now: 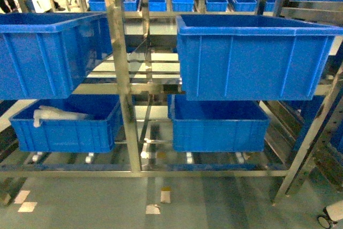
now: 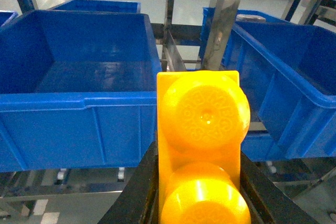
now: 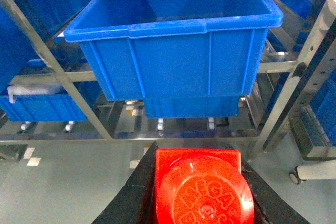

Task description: Sort and place red and yellow blocks in left bins

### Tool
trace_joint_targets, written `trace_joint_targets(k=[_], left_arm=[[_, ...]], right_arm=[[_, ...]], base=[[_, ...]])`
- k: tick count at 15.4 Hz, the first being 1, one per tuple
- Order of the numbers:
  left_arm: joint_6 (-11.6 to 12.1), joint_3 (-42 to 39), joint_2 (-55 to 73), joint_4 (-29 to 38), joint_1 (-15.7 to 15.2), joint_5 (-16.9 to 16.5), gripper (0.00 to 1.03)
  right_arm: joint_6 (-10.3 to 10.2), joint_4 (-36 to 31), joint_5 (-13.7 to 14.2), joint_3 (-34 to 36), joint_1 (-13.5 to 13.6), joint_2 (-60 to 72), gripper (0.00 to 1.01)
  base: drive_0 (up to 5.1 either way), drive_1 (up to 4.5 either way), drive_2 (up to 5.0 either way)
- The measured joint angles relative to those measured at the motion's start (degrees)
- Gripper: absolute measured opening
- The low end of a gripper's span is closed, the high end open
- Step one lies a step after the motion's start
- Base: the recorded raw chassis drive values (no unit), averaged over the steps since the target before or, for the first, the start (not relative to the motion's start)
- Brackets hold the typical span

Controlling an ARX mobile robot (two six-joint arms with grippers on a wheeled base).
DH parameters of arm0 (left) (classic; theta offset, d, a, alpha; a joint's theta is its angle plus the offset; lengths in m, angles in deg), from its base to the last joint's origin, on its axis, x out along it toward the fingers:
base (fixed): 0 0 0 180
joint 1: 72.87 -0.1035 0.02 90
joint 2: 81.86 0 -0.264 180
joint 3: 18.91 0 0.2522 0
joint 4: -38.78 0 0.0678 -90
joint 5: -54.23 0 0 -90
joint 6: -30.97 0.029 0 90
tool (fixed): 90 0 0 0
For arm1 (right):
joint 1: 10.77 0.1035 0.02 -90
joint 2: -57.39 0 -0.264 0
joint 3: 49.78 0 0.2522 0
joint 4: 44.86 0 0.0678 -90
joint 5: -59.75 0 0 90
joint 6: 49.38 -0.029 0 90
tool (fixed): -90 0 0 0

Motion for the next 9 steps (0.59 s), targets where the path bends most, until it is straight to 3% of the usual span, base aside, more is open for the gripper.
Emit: trace_joint_targets(k=[4,7,9], left_arm=[[0.0,0.0,0.0,-0.1,0.1,0.0,0.26],[-0.1,0.0,0.2,0.1,-0.4,0.3,0.26],[-0.1,0.0,0.2,-0.2,0.0,0.0,0.26]], right_arm=[[0.0,-0.1,0.0,0.0,0.0,0.0,0.27],[0.0,-0.2,-0.2,-0.1,0.5,0.0,0.27],[0.0,0.0,-0.2,-0.1,0.3,-0.1,0.27]], base=[[-4.3,3.4,1.0],[0.0,0.0,0.0],[-0.1,2.78,-3.0]])
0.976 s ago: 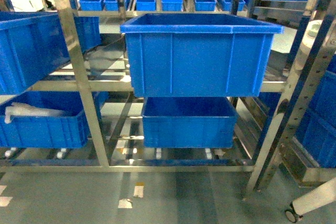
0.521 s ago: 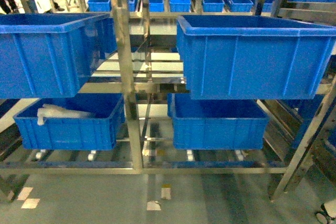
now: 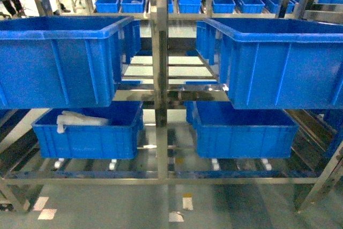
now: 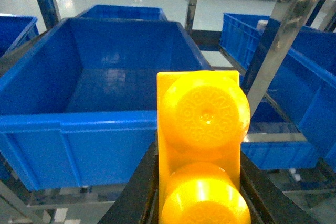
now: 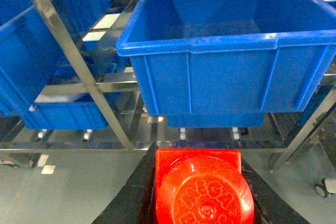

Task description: Sort and place red and yellow blocks in left bins

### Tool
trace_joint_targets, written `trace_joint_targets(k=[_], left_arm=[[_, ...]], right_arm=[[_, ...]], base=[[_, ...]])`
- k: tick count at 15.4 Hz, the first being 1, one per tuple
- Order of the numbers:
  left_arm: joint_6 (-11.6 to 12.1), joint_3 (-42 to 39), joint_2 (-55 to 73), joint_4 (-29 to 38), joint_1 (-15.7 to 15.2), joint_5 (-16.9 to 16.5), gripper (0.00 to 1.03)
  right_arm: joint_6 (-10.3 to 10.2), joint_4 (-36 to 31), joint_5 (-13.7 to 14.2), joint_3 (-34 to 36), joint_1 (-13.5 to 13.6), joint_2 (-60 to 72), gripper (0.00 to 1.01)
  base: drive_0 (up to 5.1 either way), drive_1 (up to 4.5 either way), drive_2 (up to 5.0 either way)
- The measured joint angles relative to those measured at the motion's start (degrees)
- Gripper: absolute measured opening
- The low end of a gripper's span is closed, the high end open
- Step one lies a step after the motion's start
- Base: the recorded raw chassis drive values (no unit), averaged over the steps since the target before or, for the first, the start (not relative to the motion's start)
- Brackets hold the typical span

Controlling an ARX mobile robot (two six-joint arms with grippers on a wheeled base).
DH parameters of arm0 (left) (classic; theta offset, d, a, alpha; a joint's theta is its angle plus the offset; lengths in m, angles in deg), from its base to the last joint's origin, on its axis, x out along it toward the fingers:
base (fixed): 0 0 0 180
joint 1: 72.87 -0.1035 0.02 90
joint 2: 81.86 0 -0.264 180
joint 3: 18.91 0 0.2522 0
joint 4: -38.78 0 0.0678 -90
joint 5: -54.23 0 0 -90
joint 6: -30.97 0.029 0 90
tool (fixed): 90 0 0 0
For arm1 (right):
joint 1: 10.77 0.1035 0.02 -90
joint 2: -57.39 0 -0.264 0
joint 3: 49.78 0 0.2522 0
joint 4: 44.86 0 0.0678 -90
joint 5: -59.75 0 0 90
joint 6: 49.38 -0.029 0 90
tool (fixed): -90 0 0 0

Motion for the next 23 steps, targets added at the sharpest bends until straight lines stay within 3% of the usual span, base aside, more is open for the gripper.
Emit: trace_joint_targets(k=[12,19,20,21,22,23], left_arm=[[0.0,0.0,-0.2,0.1,0.1,0.0,0.26],[-0.1,0.1,0.1,0.2,0.1,0.0,0.26],[-0.1,0.1,0.1,0.1,0.0,0.1,0.26],[-0.1,0.1,0.1,0.1,0.2,-0.2,0.26],[-0.1,0.1,0.1,0.1,0.2,-0.2,0.26],[-0.1,0.1,0.1,0.1,0.0,0.0,0.26]], right_arm=[[0.0,0.2,0.0,-0.1,0.0,0.0,0.27],[0.0,-0.1,0.0,-0.1,0.0,0.2,0.27],[1.0,0.0,0.4,-1.2,0.0,1.5,0.27],[3.3,-4.6,0.2,-8.0,-0.2,14.1,0.27],[5.8,-3.8,-0.3,-9.5,-0.5,18.4,0.27],[7.2,-3.3,-1.2,-11.1,-1.4,22.1,0.27]], base=[[0.1,4.38,-4.3],[0.0,0.69,-0.7],[0.0,0.0,0.0],[0.0,0.0,0.0],[0.0,0.0,0.0],[0.0,0.0,0.0]])
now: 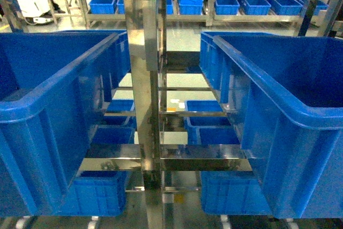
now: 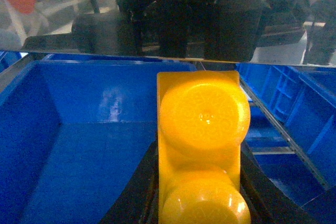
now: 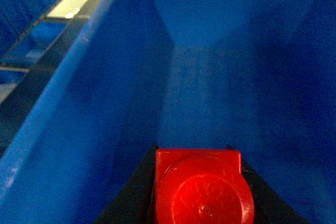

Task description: Sort and place red and yellow blocks in left bins

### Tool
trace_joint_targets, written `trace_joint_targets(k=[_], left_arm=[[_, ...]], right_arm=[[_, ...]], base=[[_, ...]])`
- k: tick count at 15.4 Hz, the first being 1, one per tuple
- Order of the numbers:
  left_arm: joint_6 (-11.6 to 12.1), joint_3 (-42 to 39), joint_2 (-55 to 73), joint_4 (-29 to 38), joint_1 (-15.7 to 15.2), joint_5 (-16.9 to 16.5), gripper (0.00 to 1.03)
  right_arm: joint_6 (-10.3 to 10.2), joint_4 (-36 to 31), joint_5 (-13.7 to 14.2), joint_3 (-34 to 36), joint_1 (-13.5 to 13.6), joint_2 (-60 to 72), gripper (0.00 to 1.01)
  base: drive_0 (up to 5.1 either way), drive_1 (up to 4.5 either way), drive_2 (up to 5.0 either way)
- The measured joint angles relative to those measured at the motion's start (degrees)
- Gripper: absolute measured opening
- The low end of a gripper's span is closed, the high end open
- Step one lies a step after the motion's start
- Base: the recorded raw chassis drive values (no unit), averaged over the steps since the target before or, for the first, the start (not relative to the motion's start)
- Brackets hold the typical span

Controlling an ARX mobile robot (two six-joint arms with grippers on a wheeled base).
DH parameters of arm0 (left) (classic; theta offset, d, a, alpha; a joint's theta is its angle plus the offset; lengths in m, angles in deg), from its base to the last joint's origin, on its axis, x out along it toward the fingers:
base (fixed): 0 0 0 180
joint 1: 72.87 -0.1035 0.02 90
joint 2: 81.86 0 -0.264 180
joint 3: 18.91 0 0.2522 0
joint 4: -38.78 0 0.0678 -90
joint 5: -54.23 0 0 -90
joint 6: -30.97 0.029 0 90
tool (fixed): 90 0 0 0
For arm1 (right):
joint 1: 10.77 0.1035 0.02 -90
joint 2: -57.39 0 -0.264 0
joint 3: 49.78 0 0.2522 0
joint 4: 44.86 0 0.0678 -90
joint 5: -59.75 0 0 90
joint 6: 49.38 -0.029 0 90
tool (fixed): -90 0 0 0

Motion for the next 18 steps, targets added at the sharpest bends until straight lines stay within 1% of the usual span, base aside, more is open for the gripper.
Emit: trace_joint_targets(k=[1,2,3,5,6,7,8,9,10,12,13,14,15,16,17,18], left_arm=[[0.0,0.0,0.0,0.0,0.0,0.0,0.26],[0.0,0.0,0.0,0.0,0.0,0.0,0.26],[0.0,0.0,0.0,0.0,0.0,0.0,0.26],[0.0,0.0,0.0,0.0,0.0,0.0,0.26],[0.0,0.0,0.0,0.0,0.0,0.0,0.26],[0.0,0.0,0.0,0.0,0.0,0.0,0.26],[0.0,0.0,0.0,-0.1,0.0,0.0,0.26],[0.0,0.0,0.0,0.1,0.0,0.0,0.26],[0.0,0.0,0.0,0.0,0.1,-0.1,0.26],[0.0,0.0,0.0,0.0,0.2,-0.2,0.26],[0.0,0.0,0.0,0.0,0.2,-0.2,0.26],[0.0,0.0,0.0,0.0,-0.1,0.0,0.26],[0.0,0.0,0.0,0.0,-0.1,0.0,0.26],[0.0,0.0,0.0,0.0,0.0,0.0,0.26],[0.0,0.0,0.0,0.0,0.3,-0.2,0.26],[0.0,0.0,0.0,0.0,0.4,-0.3,0.26]], right_arm=[[0.4,1.6,-1.1,-1.6,-0.9,2.6,0.27],[0.8,1.4,-2.3,-2.4,-1.5,5.4,0.27],[1.1,-0.3,-2.4,-2.8,-2.0,8.4,0.27],[1.9,-5.0,0.0,-6.2,-2.8,16.0,0.27],[2.6,-10.1,2.6,-11.7,-4.1,24.2,0.27],[2.8,-12.9,0.3,-11.7,-7.1,26.9,0.34],[2.9,-12.6,-1.4,-9.1,-7.7,24.1,0.44],[3.6,-14.0,-2.5,-4.7,-7.7,18.9,0.55],[3.8,-13.9,-3.2,-2.2,-7.6,14.6,0.62],[4.1,-13.3,-6.3,3.0,-8.4,4.9,0.77],[4.3,-10.3,-8.9,6.9,-9.4,-2.9,0.88],[4.4,-5.1,-10.7,10.9,-11.1,-10.5,0.98],[4.5,1.0,-11.3,15.0,-11.9,-18.7,0.98],[4.9,4.9,-11.2,17.0,-11.2,-24.2,0.97],[5.2,7.5,-10.3,17.8,-9.2,-29.3,0.98],[5.2,11.1,-10.3,17.1,-6.8,-35.3,0.98]], base=[[0.0,0.0,0.0],[0.0,0.0,0.0],[0.0,0.0,0.0],[0.0,0.0,0.0],[0.0,0.0,0.0],[0.0,0.0,0.0],[0.0,0.0,0.0],[0.0,0.0,0.0],[0.0,0.0,0.0],[0.0,0.0,0.0],[0.0,0.0,0.0],[0.0,0.0,0.0],[0.0,0.0,0.0],[0.0,0.0,0.0],[0.0,0.0,0.0],[0.0,0.0,0.0]])
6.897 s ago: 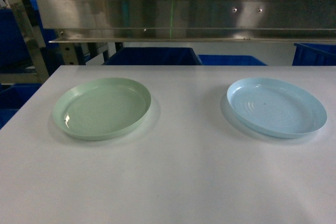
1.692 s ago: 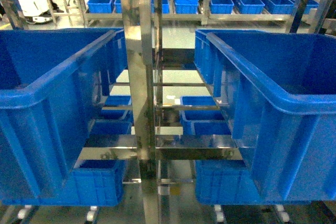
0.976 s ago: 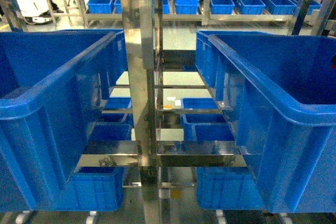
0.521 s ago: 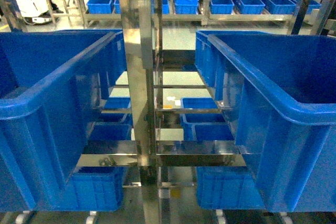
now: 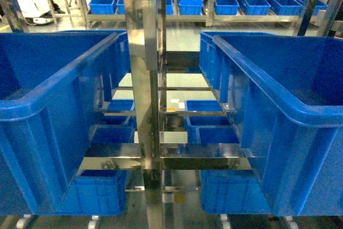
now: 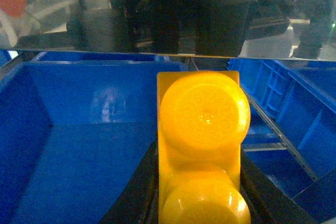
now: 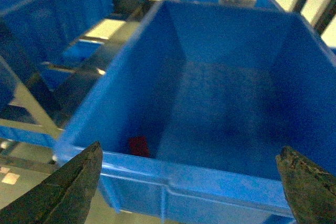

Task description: Sort and place red and yellow blocks in left bins

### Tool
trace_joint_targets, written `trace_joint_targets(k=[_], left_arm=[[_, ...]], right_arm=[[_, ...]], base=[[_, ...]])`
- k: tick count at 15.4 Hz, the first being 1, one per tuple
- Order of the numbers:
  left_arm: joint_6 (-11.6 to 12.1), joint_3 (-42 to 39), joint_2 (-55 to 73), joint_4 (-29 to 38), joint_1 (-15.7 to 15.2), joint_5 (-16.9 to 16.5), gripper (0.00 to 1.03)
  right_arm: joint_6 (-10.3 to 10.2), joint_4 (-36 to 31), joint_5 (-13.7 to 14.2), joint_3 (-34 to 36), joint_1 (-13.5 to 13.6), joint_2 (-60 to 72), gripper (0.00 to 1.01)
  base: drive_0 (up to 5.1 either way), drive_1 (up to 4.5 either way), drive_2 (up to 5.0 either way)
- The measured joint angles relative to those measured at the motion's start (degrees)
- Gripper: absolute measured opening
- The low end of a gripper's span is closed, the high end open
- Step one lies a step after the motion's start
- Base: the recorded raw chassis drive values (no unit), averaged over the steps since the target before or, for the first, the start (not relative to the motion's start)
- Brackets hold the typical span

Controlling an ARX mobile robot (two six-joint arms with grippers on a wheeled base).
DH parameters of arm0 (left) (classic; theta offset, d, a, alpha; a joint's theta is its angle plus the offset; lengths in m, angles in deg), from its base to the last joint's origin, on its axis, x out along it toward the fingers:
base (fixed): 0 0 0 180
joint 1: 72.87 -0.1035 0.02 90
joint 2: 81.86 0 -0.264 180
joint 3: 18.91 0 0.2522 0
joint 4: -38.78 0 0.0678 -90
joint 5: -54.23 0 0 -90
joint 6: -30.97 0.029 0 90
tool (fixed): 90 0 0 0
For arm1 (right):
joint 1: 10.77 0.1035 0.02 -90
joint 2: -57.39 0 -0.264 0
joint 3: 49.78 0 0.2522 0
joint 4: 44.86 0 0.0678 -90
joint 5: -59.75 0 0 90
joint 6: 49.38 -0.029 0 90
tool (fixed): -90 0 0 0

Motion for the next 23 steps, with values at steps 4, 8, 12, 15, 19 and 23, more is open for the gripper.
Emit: trace_joint_targets(k=[4,8,12,15,19,23], left_arm=[[0.0,0.0,0.0,0.0,-0.5,0.3,0.26],[0.0,0.0,0.0,0.0,-0.3,0.3,0.26],[0.0,0.1,0.0,-0.9,-0.4,-0.2,0.26],[5.2,-0.8,5.2,-4.2,-2.7,0.1,0.26],[15.5,1.4,20.4,4.4,-2.3,2.8,0.26],[27.5,21.9,43.5,2.4,-0.7,3.8,0.33]], right_arm=[[-1.1,5.0,2.9,-2.2,5.8,-7.5,0.98],[-1.3,3.1,4.5,-1.5,6.0,-5.3,0.98],[-1.3,3.1,4.7,-1.5,5.9,-5.1,0.98],[-1.3,3.1,4.7,-1.5,5.9,-5.1,0.98],[-1.3,3.1,4.7,-1.5,5.9,-5.1,0.98],[-1.3,3.1,4.7,-1.5,5.9,-5.1,0.98]], base=[[0.0,0.0,0.0],[0.0,0.0,0.0],[0.0,0.0,0.0],[0.0,0.0,0.0],[0.0,0.0,0.0],[0.0,0.0,0.0]])
